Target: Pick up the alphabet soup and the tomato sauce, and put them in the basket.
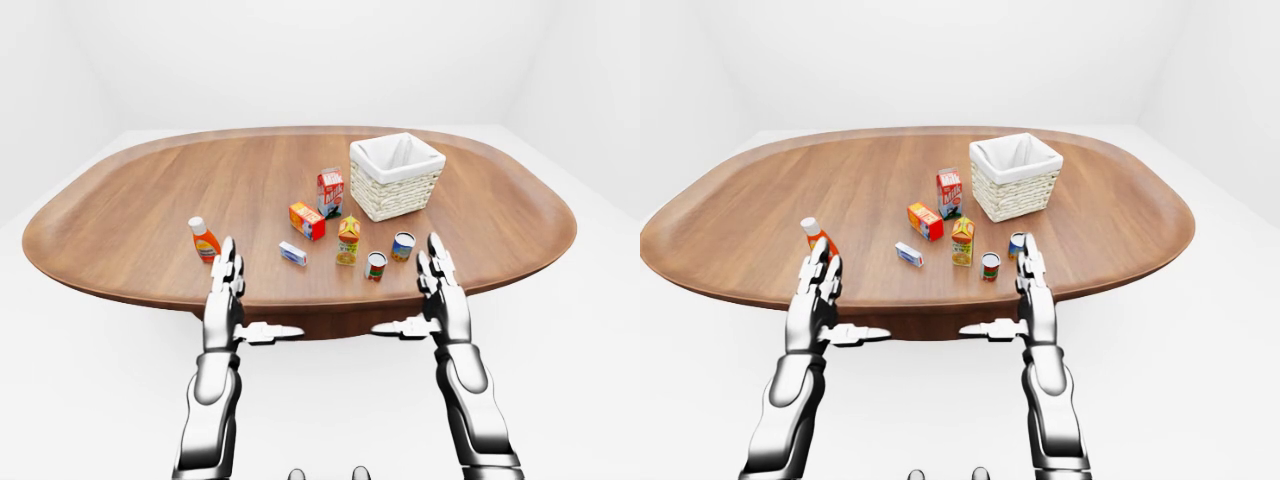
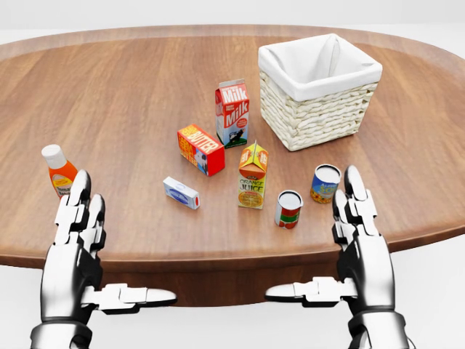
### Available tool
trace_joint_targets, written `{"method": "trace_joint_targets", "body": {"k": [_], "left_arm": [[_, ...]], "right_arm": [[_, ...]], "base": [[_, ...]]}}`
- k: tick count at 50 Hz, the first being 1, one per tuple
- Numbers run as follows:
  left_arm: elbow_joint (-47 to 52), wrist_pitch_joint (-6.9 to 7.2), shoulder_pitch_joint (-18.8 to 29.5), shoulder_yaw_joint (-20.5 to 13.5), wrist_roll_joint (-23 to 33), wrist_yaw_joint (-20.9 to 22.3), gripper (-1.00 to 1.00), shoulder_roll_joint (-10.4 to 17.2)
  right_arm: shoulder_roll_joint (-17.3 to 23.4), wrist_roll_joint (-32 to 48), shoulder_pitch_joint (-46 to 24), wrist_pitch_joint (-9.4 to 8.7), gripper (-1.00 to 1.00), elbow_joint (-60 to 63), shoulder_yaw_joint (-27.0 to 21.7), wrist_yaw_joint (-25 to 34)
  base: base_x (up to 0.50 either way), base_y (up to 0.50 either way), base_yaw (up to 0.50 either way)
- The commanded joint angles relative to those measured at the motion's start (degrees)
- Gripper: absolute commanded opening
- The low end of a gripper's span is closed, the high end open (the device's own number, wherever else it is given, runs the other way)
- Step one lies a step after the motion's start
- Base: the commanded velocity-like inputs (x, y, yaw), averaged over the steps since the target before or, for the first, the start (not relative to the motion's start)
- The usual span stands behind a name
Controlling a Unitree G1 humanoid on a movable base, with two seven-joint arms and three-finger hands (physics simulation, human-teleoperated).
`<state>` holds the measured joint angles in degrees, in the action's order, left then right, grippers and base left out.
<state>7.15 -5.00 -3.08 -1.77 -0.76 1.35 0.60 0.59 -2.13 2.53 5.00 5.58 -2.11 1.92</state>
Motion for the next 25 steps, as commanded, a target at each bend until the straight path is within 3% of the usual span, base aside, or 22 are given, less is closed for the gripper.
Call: {"method": "trace_joint_targets", "body": {"k": [1,25], "left_arm": [[5.2,0.00,-2.6,0.8,2.0,-0.2,1.00,-0.3],[17.8,0.00,-8.2,2.6,8.8,-1.2,1.00,-0.5]], "right_arm": [[-0.4,-1.9,3.3,0.00,1.00,7.8,0.5,1.3],[-0.9,-4.2,7.7,0.00,1.00,18.0,1.0,2.3]], "base": [[0.00,0.00,0.00],[0.00,0.00,0.00]]}}
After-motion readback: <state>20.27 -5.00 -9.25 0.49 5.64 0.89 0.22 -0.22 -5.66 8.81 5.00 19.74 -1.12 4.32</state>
